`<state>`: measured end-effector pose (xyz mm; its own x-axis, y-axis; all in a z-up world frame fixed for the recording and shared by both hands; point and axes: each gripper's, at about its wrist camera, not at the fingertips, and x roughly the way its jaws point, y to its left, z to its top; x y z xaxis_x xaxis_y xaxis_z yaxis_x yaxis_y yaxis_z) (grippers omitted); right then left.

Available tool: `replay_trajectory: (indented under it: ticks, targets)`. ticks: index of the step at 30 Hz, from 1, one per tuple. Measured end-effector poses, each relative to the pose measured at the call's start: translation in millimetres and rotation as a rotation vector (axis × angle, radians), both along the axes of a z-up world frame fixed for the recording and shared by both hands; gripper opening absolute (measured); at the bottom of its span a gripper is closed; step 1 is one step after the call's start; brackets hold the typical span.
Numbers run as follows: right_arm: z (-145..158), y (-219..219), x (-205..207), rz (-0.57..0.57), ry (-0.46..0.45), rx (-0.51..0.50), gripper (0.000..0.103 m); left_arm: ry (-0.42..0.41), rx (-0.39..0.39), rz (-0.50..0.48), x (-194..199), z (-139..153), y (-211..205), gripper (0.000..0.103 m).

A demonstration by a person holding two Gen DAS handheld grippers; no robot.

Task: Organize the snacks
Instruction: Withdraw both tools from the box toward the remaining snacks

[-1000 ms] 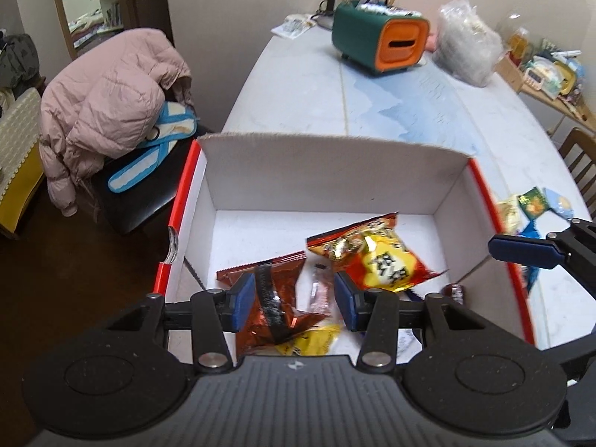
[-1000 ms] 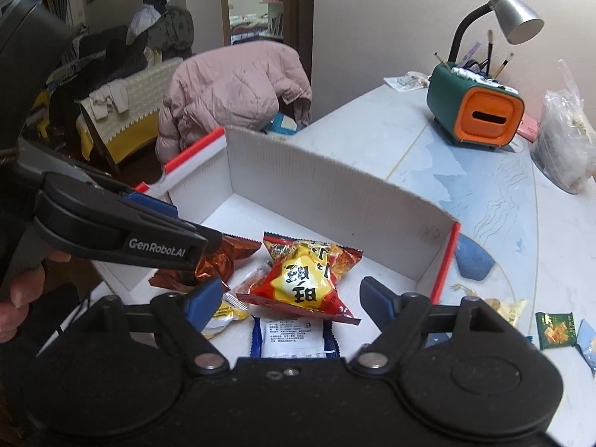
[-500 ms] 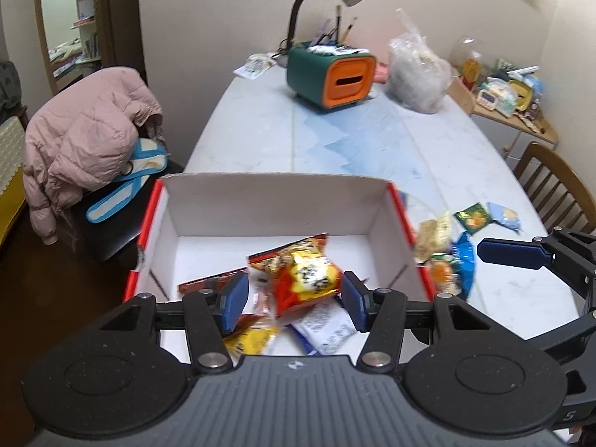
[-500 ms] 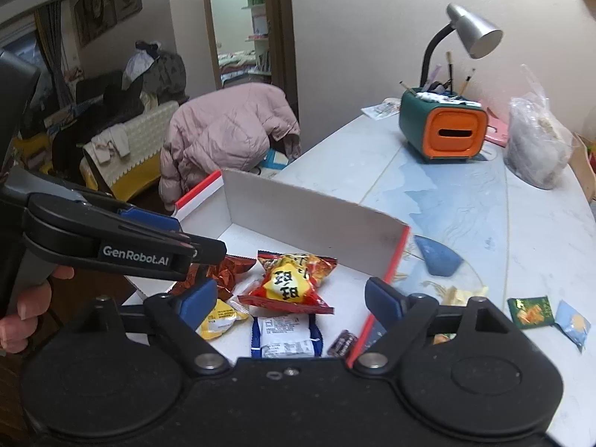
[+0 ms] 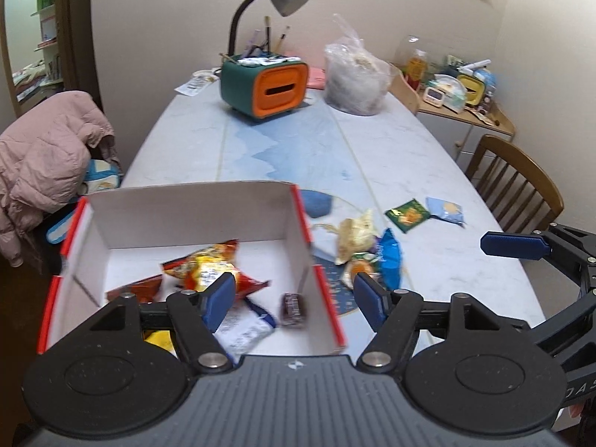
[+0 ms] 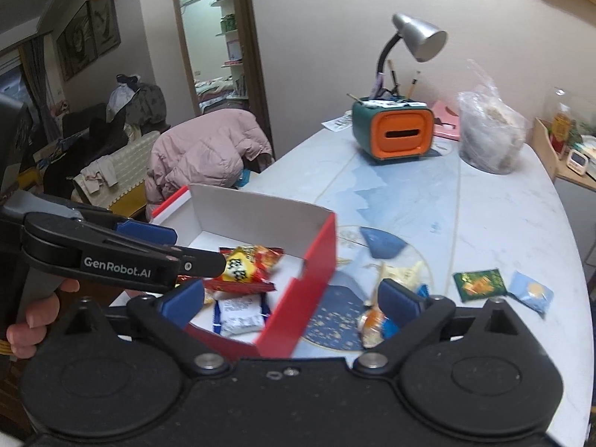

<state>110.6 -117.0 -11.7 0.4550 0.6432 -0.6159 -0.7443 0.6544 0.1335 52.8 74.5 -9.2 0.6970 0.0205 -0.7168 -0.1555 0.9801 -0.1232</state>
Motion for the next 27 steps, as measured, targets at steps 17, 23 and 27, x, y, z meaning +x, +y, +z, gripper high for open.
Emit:
replay_trajectory:
  ticks: [17, 23, 27]
  targets:
    - [-18, -113, 62, -0.105, 0.023, -0.042, 0.103, 0.063, -0.049, -0.060, 65, -34, -89, 0.073]
    - [-35, -147, 103, -0.098, 0.014, -0.090, 0.103, 0.122, -0.024, -0.076, 98, -49, -116, 0.073]
    - [-49, -163, 133, -0.087, 0.018, -0.128, 0.103, 0.160, -0.016, -0.073, 122, -59, -129, 0.073]
